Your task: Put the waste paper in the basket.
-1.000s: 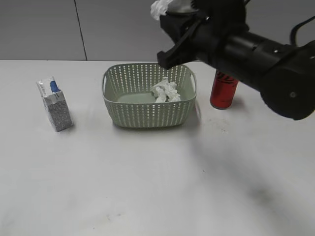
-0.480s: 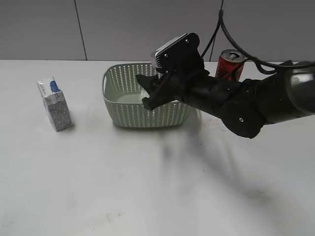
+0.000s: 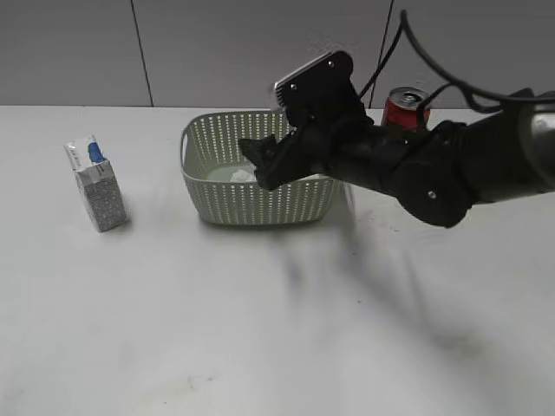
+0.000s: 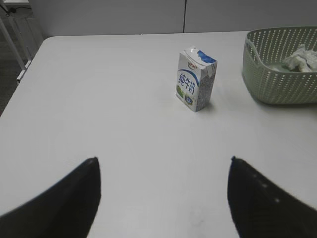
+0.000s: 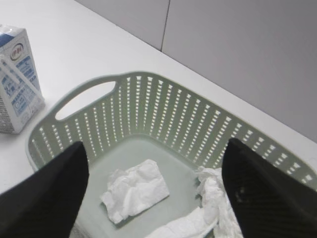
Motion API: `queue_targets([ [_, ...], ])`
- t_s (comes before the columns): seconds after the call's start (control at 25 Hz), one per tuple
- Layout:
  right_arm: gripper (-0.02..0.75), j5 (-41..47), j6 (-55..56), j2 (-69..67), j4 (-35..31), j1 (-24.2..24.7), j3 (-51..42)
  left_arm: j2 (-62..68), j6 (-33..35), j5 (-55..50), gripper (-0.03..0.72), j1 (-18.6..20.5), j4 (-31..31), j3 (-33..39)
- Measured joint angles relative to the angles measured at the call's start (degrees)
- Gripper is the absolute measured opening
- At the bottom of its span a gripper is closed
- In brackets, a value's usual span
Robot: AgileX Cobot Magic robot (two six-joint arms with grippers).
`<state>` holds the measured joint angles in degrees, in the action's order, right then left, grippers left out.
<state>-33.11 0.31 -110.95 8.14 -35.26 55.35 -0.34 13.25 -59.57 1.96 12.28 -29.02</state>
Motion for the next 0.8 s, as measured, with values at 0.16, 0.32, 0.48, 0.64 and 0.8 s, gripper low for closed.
queue_targets([
  [0.16,0.64,18.27,0.1,3.7,0.0,0.18,6.57,0.0,0.0,0.0,0.591,0.0,0.0,0.0],
  [0.32,0.638,42.88,0.1,4.03,-0.13,1.16,19.29,0.0,0.0,0.0,0.591,0.0,0.0,0.0],
  [0.48,0.632,63.87,0.1,2.47,-2.0,4.12,33.22,0.0,0.0,0.0,0.591,0.0,0.0,0.0],
  [0.64,0.621,76.84,0.1,0.89,-7.14,10.28,43.09,0.0,0.0,0.0,0.591,0.0,0.0,0.0],
  [0.8,0.597,85.27,-0.31,0.83,-12.05,17.74,46.78,0.0,0.0,0.06,0.591,0.0,0.0,0.0],
])
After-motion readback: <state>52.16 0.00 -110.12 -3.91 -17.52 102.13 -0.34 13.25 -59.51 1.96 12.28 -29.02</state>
